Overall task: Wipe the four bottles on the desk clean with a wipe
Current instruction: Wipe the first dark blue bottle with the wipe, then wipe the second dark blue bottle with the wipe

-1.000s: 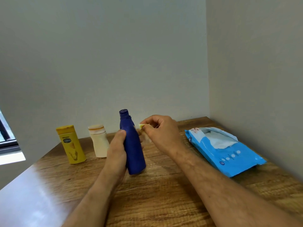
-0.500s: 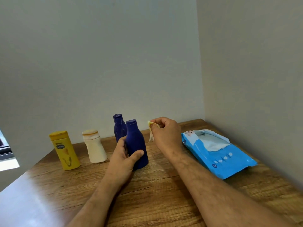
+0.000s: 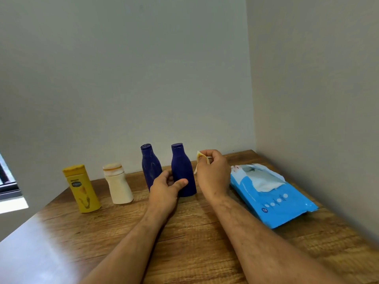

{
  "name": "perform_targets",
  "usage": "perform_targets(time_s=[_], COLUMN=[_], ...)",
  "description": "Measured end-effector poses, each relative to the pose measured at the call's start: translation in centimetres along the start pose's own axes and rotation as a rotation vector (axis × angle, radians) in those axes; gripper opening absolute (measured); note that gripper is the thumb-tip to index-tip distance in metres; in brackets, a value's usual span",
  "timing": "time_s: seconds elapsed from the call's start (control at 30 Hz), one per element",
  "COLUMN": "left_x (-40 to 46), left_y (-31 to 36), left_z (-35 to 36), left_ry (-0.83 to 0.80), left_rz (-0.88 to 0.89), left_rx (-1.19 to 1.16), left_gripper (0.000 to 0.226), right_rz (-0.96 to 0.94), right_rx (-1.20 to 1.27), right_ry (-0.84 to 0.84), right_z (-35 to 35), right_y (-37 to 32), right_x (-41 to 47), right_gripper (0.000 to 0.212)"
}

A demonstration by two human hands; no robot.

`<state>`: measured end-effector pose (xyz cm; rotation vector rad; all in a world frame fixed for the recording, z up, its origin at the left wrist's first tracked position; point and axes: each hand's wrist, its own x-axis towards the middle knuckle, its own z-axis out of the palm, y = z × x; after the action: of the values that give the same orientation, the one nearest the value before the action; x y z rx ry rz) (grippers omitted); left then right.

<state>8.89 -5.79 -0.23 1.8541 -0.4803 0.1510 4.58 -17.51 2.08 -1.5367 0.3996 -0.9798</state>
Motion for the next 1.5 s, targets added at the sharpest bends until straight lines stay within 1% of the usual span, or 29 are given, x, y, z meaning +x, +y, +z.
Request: perform_targets(time_s=[0.2,0.33,0.5,0.77,0.93,1.07,1.17,1.3,1.4,1.5], left_x=[2.4,3.6,4.2,4.1,3.8,3.5,2.6,0.9,-0.4,-0.9], left_y=[0.0,-0.6,-1.2,-0.8,-1.0,-0.7,-0.3,-0.2,0.0,0.1], left_z=[2.7,3.1,3.1,3.2,3.1,3.3,3.3,2.6,1.6,0.4], left_ry=[0.002,0.016,0.002,0.009,0.02,0.068,0.101,0.134,0.194,0.297], left_rz=[-0.012,-0.034,-0.031,-0.012,-0.06,-0.145,-0.175,-0.168,-0.152,-0.1], left_rx=[0.028,0.024,0.003,0.054,0.13,0.282,0.361,0.381,0.317,0.231], left_gripper=[0.042,0.049,0.05,0.05,0.064,0.067,0.06,0.049,0.035,0.027], right_rz=[0.049,0.102,0.117,0.142,0.157,0.135,0.115,0.08,0.028,-0.009], right_rx=[-0.024,-0.004,-0.004,-0.026,-0.053,-0.125,-0.166,-0.157,-0.127,-0.139], right_ry=[0.003,0.037,0.082,-0.001,0.003,0.028,0.021,0.005,-0.029,-0.117], right_z=[0.1,0.6,0.6,0.7,0.7,0.7,0.6,0.5,0.9,1.2], right_y=[1.1,1.7,1.8,2.0,1.8,1.4,1.1,0.5,0.1,-0.2], right_x=[0.9,1.6,2.1,2.2,2.0,1.6,1.2,0.6,0.0,-0.7], right_gripper=[0.01,0.014,0.016,0.017,0.018,0.017,0.017,0.017,0.014,0.015])
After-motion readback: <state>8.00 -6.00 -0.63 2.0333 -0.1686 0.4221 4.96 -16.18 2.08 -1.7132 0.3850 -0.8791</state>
